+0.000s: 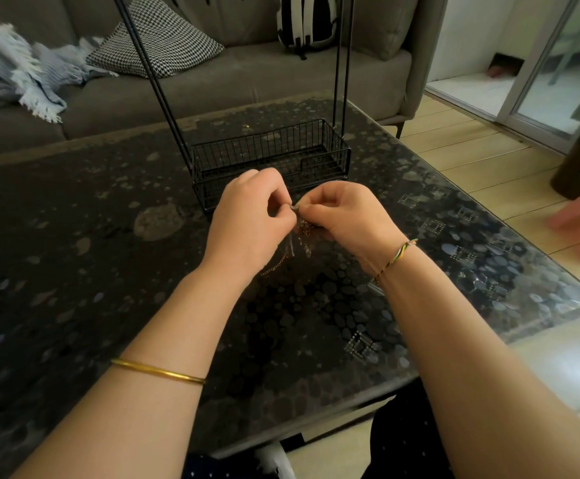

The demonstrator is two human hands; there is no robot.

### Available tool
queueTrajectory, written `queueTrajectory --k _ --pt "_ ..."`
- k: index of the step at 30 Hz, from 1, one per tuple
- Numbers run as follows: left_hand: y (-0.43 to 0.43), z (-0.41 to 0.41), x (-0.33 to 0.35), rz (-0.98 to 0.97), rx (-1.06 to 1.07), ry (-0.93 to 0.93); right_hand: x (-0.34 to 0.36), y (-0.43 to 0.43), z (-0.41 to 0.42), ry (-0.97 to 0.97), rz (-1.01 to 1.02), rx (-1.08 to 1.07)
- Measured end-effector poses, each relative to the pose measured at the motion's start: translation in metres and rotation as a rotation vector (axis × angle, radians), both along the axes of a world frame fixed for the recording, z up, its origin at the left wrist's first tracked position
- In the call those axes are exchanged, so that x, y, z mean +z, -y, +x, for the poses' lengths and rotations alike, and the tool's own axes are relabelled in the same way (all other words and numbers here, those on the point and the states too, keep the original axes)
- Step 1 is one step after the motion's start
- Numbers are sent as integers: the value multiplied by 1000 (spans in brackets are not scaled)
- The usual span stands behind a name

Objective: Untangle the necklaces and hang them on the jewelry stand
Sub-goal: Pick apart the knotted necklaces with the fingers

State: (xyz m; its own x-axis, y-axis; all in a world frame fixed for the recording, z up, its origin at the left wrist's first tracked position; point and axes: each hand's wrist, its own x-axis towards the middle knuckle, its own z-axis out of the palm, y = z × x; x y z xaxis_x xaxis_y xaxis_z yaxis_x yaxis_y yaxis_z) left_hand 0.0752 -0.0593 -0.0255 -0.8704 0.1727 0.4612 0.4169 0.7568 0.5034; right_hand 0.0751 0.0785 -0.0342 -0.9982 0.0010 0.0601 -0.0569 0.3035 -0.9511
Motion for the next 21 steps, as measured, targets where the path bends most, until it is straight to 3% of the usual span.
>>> queueTrajectory --k 10,17,21 --pt "2 1 1 22 -7 35 0 0 0 -176 216 0" --pt "0 1 0 2 -1 43 0 2 1 -131 50 -6" --pt "1 -3 -2 38 13 215 -1 1 0 -113 38 10"
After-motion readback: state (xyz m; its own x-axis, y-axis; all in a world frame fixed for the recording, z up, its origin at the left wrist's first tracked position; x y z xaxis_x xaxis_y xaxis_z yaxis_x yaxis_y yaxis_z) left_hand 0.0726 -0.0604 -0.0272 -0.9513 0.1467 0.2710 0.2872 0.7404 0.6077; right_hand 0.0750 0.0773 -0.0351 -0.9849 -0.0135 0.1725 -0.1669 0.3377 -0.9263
